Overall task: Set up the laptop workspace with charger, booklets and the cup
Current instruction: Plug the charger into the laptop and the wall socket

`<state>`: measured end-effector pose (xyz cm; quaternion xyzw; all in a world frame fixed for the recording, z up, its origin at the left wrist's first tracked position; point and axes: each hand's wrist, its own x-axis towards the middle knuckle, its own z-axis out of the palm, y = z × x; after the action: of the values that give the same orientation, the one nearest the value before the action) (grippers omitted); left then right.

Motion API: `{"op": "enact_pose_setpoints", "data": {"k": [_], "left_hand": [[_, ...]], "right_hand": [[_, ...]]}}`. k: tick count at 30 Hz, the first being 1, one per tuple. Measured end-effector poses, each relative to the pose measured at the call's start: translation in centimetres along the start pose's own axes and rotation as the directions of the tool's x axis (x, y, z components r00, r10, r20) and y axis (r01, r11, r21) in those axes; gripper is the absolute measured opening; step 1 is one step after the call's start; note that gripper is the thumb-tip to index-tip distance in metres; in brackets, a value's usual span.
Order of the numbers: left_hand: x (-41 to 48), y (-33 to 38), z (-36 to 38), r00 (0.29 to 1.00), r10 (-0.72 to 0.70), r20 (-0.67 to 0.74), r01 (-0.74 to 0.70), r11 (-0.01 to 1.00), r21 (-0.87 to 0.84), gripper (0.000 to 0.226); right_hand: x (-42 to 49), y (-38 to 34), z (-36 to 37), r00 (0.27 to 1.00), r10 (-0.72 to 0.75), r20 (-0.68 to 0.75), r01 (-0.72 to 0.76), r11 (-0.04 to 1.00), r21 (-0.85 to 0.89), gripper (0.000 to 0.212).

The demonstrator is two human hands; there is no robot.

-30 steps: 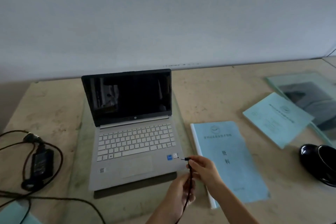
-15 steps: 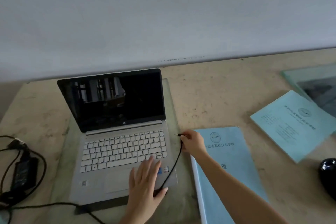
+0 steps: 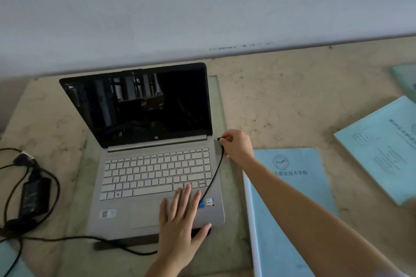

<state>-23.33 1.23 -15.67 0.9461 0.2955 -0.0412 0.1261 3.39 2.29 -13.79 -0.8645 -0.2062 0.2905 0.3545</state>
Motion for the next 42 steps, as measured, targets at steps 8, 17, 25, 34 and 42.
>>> {"op": "enact_pose_setpoints", "data": {"k": [8, 17, 25, 34, 42], "left_hand": [[0.1, -0.2, 0.4, 1.0, 0.001, -0.015, -0.002, 1.0, -0.009, 0.073], [0.1, -0.1, 0.3, 1.0, 0.016, -0.023, -0.016, 1.0, -0.015, 0.075], [0.2, -0.2, 0.5, 1.0, 0.009, -0.009, -0.009, 1.0, -0.004, 0.074], [0.2, -0.1, 0.5, 1.0, 0.011, -0.019, -0.011, 1.0, 0.001, 0.075], [0.2, -0.1, 0.5, 0.999, 0.022, -0.032, -0.023, 1.0, -0.004, 0.075]], "right_hand": [[-0.6, 0.7, 0.0, 0.999, -0.039, 0.003, 0.039, 0.999, -0.012, 0.01], [-1.0, 0.5, 0.3, 0.999, -0.042, -0.023, 0.042, 0.999, 0.005, 0.012], [-0.9, -0.2, 0.6, 0.996, -0.08, -0.025, 0.078, 0.994, -0.078, 0.014], [-1.0, -0.7, 1.0, 0.995, -0.097, -0.015, 0.093, 0.979, -0.179, 0.013], [-1.2, -1.1, 0.8, 0.994, -0.104, 0.019, 0.106, 0.971, -0.213, 0.017]]}}
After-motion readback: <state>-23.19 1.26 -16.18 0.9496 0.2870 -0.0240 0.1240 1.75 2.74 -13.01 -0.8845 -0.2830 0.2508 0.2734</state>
